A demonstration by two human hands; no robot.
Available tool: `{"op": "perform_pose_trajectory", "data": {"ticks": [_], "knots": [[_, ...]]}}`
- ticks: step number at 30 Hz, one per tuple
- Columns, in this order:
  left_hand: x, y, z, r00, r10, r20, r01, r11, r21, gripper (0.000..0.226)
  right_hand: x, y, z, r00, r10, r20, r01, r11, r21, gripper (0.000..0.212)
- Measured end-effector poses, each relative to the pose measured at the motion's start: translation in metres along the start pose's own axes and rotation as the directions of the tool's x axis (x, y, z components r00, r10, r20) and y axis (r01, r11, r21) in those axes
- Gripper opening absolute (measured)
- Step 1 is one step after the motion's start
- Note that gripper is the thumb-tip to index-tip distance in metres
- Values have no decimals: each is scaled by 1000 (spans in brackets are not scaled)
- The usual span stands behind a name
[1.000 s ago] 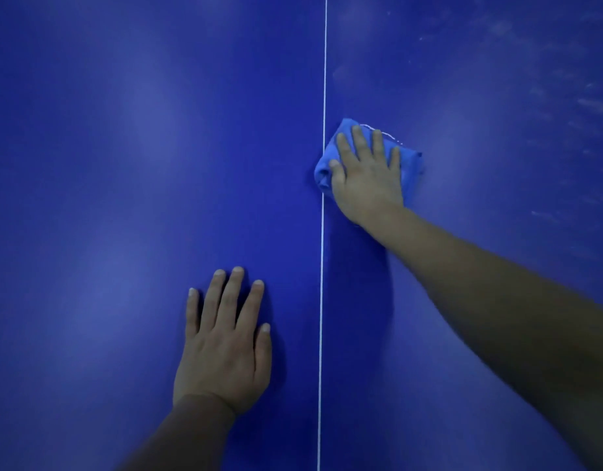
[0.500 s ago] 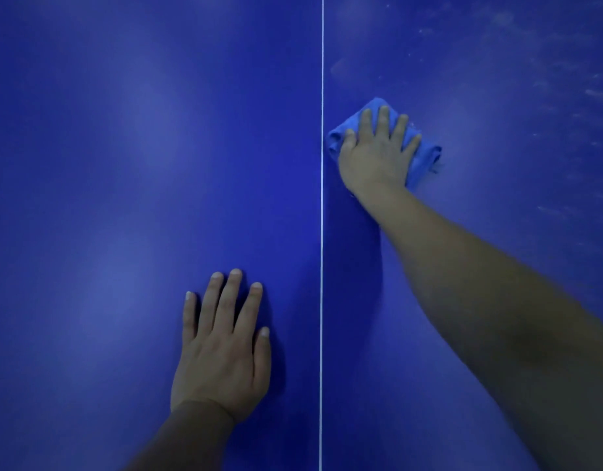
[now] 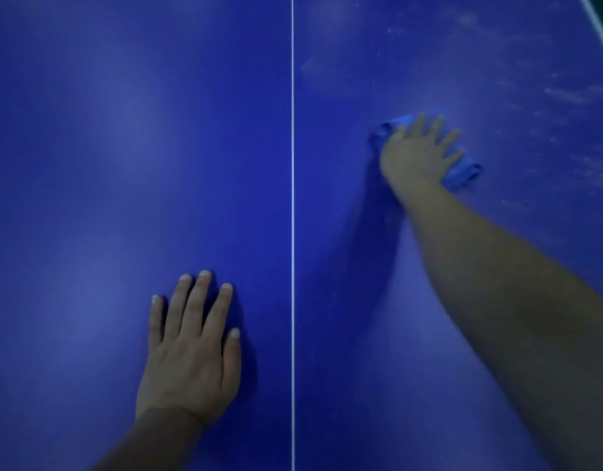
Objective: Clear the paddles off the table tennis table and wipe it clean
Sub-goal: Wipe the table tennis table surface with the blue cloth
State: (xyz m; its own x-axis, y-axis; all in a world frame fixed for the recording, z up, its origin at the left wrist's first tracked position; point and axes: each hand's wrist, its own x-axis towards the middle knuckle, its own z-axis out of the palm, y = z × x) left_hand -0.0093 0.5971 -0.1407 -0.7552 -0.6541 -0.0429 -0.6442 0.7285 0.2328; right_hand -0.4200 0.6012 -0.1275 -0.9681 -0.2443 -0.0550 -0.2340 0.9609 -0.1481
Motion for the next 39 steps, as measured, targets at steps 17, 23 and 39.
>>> {"op": "perform_pose_trajectory", "data": {"ticks": [17, 23, 39], "knots": [[-1, 3, 0, 1000, -11, 9, 11, 1000, -7, 61, -111, 89, 6, 661, -748, 67, 748, 648, -142, 59], [3, 3, 0, 1000, -11, 6, 11, 1000, 8, 61, -35, 107, 0, 543, -828, 142, 832, 507, -225, 57], [3, 4, 1, 999, -20, -30, 20, 1000, -1, 60, -68, 133, -4, 344, -929, 134, 933, 322, -161, 56]]}}
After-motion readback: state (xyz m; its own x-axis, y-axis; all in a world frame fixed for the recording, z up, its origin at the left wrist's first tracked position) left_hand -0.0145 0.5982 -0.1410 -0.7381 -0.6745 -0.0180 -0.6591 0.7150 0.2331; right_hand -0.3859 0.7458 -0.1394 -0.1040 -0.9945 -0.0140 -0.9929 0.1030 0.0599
